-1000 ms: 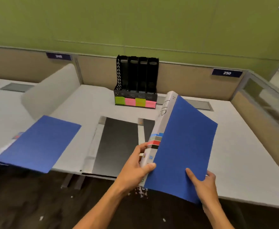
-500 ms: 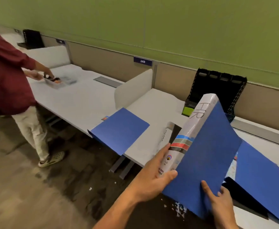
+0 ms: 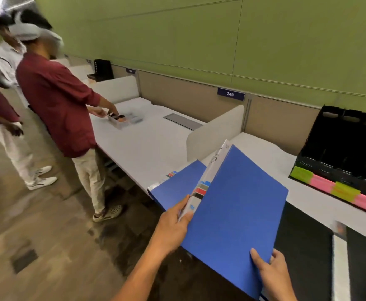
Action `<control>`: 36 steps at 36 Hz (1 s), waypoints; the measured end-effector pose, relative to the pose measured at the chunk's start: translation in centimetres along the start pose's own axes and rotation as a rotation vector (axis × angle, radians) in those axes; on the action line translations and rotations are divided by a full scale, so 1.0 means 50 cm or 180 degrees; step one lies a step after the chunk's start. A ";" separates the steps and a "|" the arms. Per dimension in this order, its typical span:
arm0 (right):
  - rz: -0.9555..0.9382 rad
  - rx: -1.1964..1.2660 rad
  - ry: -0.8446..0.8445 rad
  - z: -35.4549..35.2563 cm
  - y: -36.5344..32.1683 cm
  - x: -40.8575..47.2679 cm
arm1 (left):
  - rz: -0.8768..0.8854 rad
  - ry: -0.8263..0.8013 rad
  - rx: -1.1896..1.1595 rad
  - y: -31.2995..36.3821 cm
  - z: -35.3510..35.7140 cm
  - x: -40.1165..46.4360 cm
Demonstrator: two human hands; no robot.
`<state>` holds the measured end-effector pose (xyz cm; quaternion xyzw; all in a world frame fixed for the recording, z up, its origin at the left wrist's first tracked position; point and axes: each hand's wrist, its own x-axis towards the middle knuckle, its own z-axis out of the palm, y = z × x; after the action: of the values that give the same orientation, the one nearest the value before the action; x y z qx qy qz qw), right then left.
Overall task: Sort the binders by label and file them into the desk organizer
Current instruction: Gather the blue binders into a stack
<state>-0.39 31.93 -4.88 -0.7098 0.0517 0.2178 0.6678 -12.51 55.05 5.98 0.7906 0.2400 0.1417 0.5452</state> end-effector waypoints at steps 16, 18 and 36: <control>-0.0190 -0.0526 -0.0639 0.160 -0.030 0.186 | -0.0420 0.0421 0.1073 -0.034 -0.106 0.236; -0.0405 -0.0344 -0.0352 0.196 -0.020 0.208 | -0.0473 0.0373 0.1136 -0.046 -0.117 0.264; 0.0252 -0.1533 -0.0894 0.339 -0.019 0.319 | -0.0663 -0.0326 0.1215 -0.233 -0.179 0.518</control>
<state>10.25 51.96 -10.26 -0.8083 -0.0670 0.3460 0.4716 2.39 79.35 -2.56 0.8566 0.3148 -0.0036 0.4088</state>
